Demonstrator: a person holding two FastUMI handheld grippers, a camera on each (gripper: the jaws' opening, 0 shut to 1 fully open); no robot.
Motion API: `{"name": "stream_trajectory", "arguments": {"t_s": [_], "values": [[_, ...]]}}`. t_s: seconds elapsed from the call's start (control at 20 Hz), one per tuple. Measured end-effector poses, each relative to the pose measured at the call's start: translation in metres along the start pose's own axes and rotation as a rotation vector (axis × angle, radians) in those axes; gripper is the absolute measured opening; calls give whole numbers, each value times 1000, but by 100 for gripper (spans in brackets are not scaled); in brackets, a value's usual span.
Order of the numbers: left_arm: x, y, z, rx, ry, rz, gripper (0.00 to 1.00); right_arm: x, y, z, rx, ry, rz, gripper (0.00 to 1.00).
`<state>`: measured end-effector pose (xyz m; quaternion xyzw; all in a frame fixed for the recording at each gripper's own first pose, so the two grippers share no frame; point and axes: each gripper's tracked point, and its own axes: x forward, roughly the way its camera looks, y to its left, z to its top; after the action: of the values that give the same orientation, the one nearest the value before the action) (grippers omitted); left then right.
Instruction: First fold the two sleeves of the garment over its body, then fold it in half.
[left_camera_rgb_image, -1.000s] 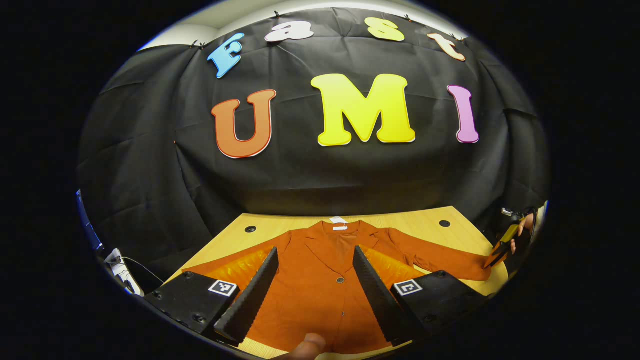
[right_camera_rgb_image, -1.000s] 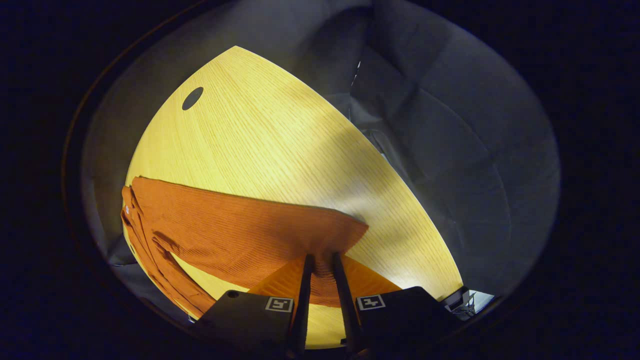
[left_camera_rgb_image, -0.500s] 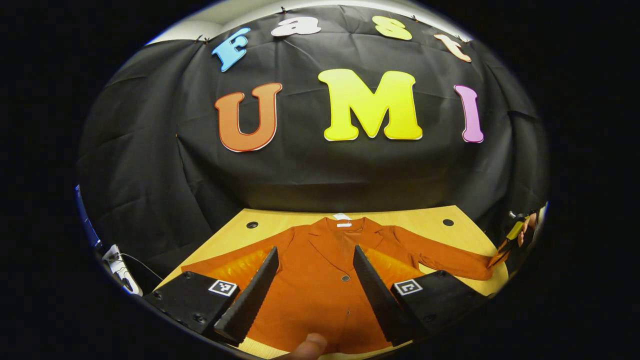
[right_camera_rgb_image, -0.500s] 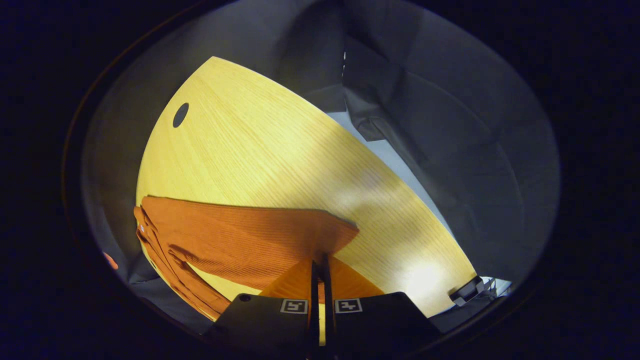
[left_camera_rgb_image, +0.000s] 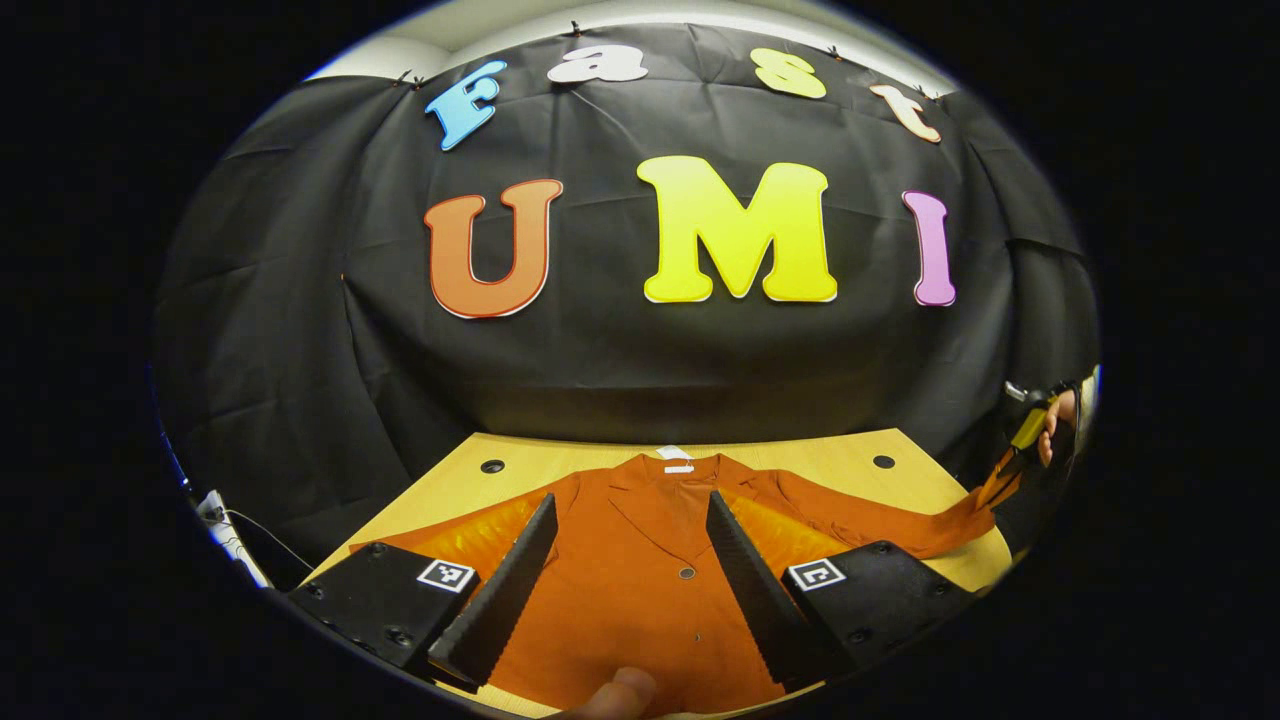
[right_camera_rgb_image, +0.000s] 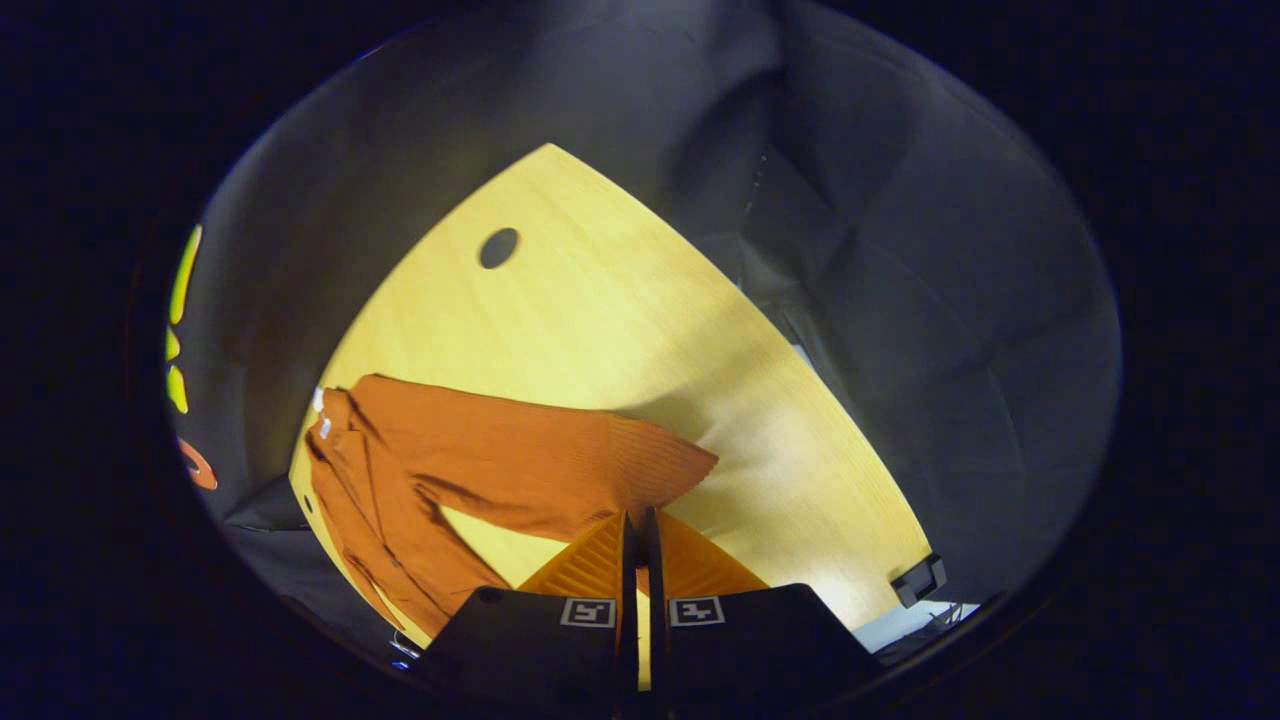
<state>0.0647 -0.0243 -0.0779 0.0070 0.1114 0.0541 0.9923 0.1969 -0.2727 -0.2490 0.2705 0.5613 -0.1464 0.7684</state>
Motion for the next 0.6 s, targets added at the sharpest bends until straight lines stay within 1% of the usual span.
{"name": "stream_trajectory", "arguments": {"t_s": [0.1,0.25,0.3,0.4,0.6], "values": [[-1,15,-1,2,-12,4,98,-14,38,2,-56,-29,17,5],[-6,38,-5,-9,-22,12,98,-27,107,-5,-150,-46,49,5],[-7,37,-7,-10,-26,-26,98,-30,131,-10,-184,-47,59,7],[-12,47,-13,6,-18,-56,98,-35,179,-20,-251,-56,78,5],[-15,83,-21,9,-19,-28,98,-29,270,-50,-354,-58,118,7]]}}
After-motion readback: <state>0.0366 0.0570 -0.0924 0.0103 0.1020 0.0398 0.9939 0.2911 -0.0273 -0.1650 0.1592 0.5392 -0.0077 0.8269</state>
